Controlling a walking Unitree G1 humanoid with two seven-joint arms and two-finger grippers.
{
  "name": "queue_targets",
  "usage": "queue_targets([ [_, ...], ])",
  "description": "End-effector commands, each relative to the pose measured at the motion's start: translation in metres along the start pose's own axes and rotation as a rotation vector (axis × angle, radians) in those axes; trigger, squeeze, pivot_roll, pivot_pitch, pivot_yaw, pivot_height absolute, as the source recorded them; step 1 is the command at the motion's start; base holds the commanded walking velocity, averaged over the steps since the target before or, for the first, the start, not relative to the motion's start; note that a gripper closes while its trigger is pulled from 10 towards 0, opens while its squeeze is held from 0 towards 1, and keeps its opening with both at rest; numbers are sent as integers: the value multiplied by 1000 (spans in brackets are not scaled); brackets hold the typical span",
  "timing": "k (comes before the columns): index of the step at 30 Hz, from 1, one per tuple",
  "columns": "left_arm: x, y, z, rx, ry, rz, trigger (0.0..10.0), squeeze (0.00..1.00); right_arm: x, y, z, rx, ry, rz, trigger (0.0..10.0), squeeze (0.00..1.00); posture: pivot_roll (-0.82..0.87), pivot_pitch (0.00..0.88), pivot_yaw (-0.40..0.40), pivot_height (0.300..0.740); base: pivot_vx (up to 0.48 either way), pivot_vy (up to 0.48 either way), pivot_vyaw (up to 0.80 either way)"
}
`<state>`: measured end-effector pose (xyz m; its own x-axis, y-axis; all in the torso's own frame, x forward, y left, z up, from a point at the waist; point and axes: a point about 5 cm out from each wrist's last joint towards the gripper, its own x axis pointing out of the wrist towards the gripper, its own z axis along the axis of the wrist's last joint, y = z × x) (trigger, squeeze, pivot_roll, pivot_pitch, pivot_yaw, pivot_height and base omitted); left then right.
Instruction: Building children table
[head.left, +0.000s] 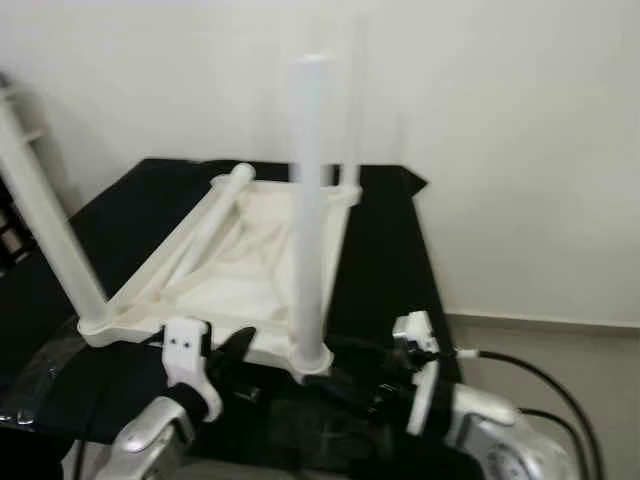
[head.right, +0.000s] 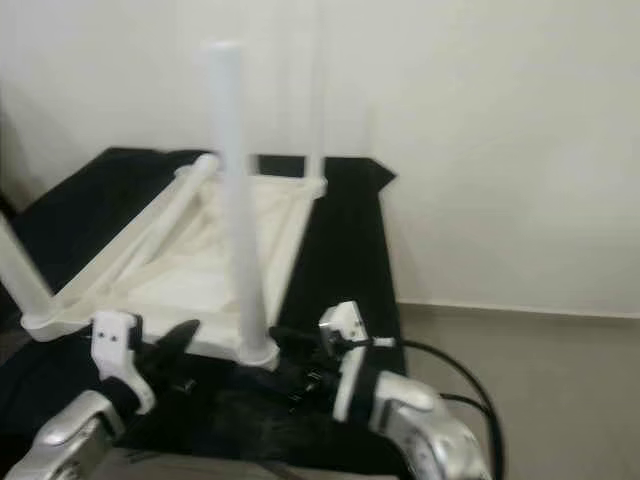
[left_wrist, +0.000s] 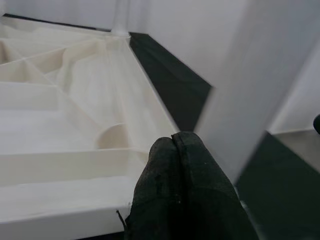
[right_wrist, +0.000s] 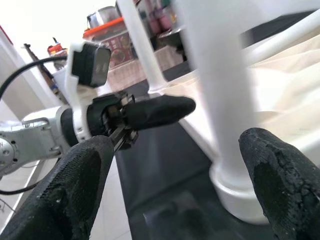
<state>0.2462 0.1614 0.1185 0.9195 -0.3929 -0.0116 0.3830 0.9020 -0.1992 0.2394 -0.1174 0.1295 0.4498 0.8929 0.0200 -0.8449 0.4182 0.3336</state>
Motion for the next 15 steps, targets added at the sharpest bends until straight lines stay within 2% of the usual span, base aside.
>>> queue_targets([
  [1, -3, 5, 0, 9, 7, 22, 10000, 0, 5, 4, 0, 11, -6, 30, 10000, 0, -18, 0, -18, 740, 0, -461, 0],
  [11, -6, 2, 1, -1, 0, 17, 10000, 0, 1, -1, 3, 22, -41, -19, 10000, 0, -33, 0, -20, 740, 0, -461, 0],
  [15, -7, -2, 1, -10, -1, 4, 10000, 0, -1, -8, 7, 31, -69, -74, 10000, 0, -34, 0, -30, 740, 0, -461, 0],
])
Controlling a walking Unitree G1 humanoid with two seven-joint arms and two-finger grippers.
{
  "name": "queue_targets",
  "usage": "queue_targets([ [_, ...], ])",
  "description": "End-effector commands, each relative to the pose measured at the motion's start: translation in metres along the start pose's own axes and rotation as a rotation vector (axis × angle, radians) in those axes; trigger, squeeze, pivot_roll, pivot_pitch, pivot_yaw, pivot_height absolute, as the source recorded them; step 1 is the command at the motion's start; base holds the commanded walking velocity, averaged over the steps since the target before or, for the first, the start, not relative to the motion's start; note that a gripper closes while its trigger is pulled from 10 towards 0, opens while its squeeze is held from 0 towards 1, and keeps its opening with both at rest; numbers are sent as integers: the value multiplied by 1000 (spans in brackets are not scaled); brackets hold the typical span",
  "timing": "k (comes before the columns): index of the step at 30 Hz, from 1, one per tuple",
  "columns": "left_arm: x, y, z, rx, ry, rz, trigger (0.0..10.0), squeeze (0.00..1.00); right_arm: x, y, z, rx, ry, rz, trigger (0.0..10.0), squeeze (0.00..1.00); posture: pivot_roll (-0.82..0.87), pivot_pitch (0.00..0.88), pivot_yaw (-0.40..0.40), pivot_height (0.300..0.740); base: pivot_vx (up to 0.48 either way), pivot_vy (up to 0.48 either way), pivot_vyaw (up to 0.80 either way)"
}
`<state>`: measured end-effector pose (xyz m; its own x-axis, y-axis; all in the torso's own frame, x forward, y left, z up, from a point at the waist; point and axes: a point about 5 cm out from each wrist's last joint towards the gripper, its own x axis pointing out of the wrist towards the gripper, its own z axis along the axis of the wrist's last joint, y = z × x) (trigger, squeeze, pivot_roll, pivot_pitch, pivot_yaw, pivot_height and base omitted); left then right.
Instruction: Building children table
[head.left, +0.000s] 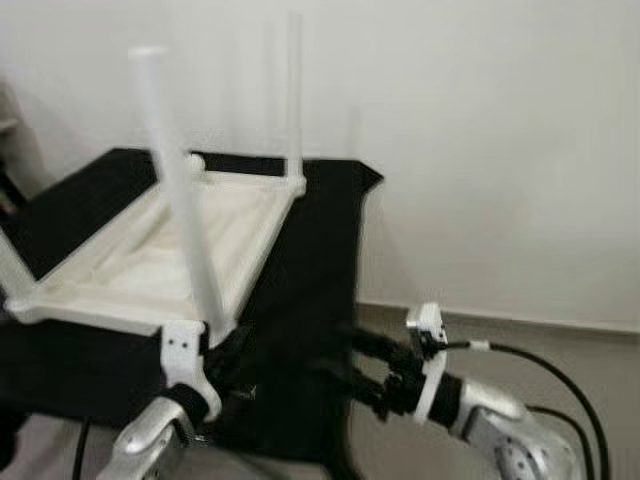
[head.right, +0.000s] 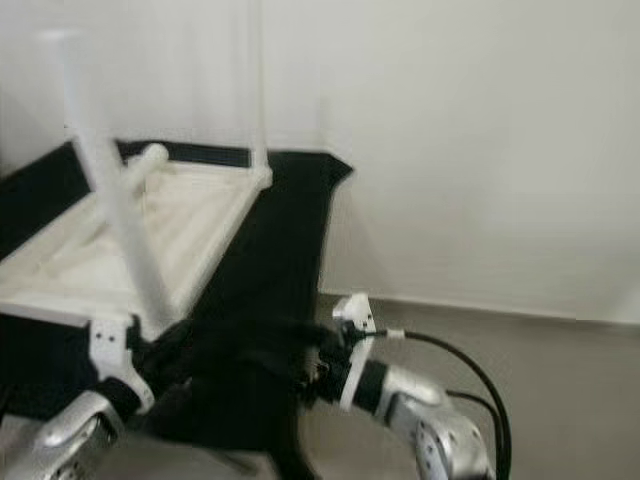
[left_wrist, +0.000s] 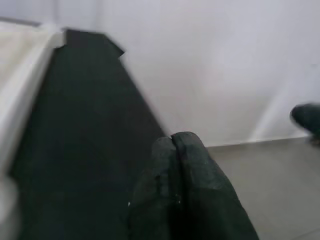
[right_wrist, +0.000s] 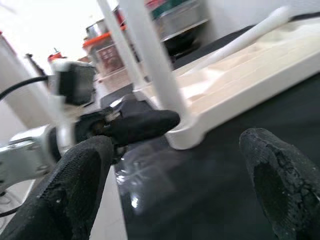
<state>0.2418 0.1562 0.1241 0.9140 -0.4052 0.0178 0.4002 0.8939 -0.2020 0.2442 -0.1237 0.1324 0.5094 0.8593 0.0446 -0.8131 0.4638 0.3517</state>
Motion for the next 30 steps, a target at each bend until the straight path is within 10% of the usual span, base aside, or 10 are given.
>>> queue_targets([
  [1, -5, 5, -3, -7, 25, 23, 10000, 0, 3, -2, 1, 13, -22, -18, 10000, 0, -34, 0, -30, 740, 0, -461, 0],
  [13, 2, -11, -1, -22, 20, -64, 10000, 0, 1, -23, 9, 1, -83, -202, 10000, 0, -47, 0, -31, 740, 0, -461, 0],
  [30, 15, -3, 1, 23, 11, -14, 10000, 0, -1, -36, 8, 26, -111, -351, 10000, 0, -60, 0, -27, 740, 0, 0, 0],
])
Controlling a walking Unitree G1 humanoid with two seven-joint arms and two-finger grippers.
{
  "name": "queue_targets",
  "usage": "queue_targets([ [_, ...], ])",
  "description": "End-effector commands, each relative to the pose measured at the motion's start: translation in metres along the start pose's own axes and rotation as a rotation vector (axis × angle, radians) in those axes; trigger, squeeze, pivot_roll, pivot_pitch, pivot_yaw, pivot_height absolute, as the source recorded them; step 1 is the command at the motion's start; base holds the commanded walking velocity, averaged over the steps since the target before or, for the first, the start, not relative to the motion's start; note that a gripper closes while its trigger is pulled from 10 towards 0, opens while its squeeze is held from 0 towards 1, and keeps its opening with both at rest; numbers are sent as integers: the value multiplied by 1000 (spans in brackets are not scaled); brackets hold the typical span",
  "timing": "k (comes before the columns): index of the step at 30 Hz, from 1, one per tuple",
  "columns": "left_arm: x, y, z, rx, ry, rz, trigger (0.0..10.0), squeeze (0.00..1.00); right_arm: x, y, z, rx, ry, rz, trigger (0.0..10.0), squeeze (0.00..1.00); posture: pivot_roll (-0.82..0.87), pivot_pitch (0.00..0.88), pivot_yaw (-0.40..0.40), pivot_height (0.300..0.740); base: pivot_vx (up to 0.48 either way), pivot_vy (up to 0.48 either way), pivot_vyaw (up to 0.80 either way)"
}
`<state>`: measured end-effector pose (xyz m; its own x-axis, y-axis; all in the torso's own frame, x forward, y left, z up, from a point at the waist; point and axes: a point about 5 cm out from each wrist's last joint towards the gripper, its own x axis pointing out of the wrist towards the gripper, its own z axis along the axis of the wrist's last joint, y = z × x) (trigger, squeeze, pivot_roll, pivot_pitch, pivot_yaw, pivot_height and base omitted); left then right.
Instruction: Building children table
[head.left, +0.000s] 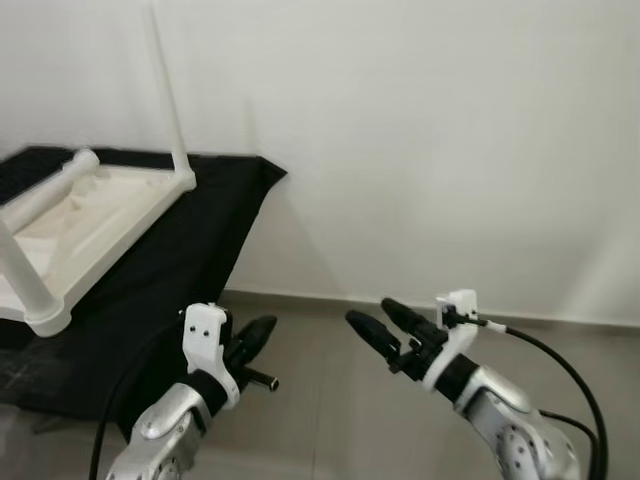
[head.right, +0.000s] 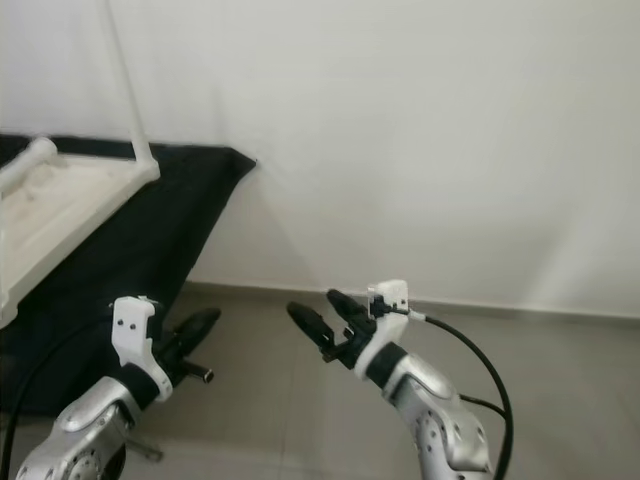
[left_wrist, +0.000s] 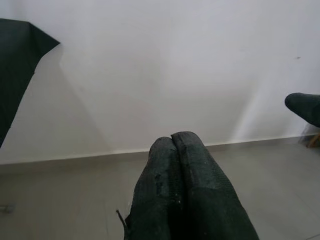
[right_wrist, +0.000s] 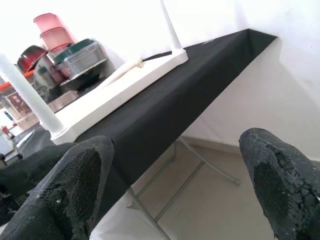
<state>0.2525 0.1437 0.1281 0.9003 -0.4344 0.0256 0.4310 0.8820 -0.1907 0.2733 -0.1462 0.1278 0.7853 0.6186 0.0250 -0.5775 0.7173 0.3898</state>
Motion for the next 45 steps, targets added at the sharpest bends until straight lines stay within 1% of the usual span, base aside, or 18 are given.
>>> queue_targets([
  [1, 0, 5, -2, 12, 13, 19, 10000, 0, 4, 1, -1, -3, 7, -2, 10000, 0, -60, 0, -27, 740, 0, 0, 0],
  [6, 1, 5, -3, 7, 20, 15, 10000, 0, 4, 1, -3, 0, 12, -3, 10000, 0, -62, 0, -27, 740, 0, 0, -800],
  [10, 2, 6, -3, 0, 21, 9, 10000, 0, 5, 2, -4, -1, 22, -2, 10000, 0, -61, 0, -26, 740, 278, 0, 0],
  [13, 3, 6, -3, 0, 19, 6, 10000, 0, 6, 2, -4, 0, 22, -2, 10000, 0, -61, 0, -26, 740, 322, 0, -800],
  [29, 6, 5, -2, -1, 9, -11, 10000, 0, 8, 4, 1, 19, 3, 12, 10000, 0, -62, 0, -26, 740, 452, 0, 0],
  [45, 6, 6, 0, -3, 3, -15, 10000, 0, 9, 5, 2, 27, -5, 24, 10000, 0, -63, 0, -24, 740, 480, 0, 0],
])
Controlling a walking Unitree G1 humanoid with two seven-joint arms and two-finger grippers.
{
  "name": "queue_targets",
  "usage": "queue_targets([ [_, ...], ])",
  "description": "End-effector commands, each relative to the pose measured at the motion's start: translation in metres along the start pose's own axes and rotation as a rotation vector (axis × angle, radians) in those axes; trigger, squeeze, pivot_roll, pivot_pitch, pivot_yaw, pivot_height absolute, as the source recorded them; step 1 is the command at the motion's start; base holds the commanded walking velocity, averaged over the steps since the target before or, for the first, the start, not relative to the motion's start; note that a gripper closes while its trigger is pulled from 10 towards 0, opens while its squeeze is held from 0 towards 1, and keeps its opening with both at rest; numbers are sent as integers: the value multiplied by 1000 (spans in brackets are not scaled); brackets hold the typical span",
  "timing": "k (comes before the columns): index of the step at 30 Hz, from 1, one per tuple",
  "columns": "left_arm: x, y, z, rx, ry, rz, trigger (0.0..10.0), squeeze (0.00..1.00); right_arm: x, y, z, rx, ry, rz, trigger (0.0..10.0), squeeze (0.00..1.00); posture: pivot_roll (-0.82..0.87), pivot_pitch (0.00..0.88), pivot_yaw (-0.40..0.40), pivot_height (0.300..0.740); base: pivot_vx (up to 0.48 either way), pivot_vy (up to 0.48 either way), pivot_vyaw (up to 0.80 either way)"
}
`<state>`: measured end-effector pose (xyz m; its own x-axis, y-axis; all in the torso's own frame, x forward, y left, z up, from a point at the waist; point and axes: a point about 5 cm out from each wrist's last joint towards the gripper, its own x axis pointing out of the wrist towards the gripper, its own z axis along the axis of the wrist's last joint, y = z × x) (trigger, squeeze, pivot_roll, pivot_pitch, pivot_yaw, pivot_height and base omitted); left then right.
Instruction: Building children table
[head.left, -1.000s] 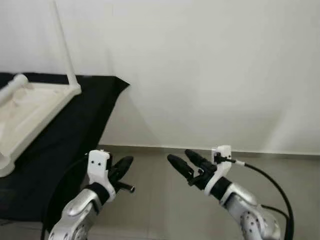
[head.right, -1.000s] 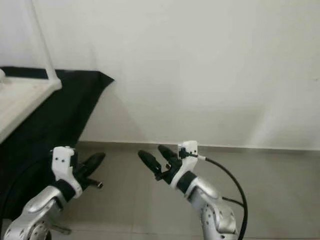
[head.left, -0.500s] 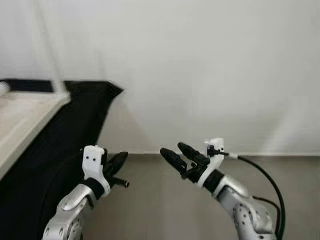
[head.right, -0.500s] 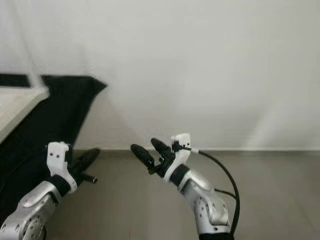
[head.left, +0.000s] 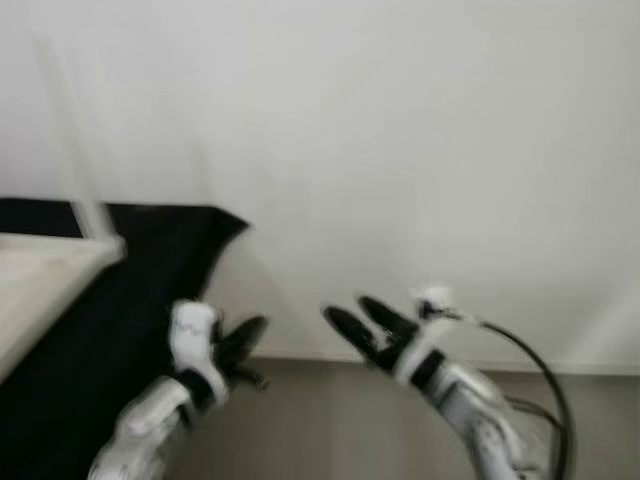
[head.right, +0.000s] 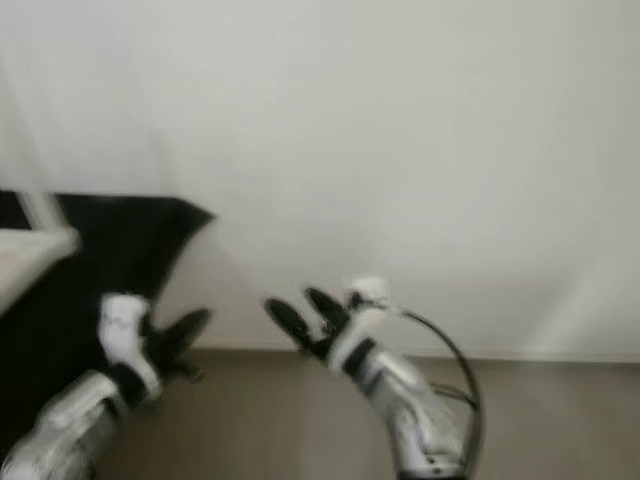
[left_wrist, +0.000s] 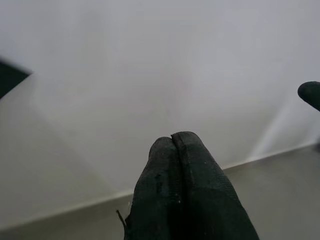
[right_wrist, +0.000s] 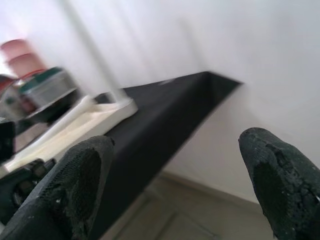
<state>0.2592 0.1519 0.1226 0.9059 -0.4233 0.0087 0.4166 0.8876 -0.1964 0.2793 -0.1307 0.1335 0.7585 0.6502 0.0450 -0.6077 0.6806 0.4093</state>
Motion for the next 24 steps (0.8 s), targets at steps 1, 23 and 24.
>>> queue_targets([
  [1, 4, -5, 3, 3, -11, -30, 10000, 0, -6, -4, 1, 4, -3, -22, 10000, 0, -63, 0, -24, 740, 480, 0, 0],
  [23, 5, -5, 3, 5, -12, -30, 10000, 0, -6, -3, -1, -36, 16, 14, 10000, 0, -60, 0, -23, 740, 470, 0, 94],
  [24, 5, -5, 3, 4, -13, -31, 10000, 0, -7, -2, -1, -43, 18, 24, 10000, 0, -60, 0, -23, 740, 356, 0, 794],
])
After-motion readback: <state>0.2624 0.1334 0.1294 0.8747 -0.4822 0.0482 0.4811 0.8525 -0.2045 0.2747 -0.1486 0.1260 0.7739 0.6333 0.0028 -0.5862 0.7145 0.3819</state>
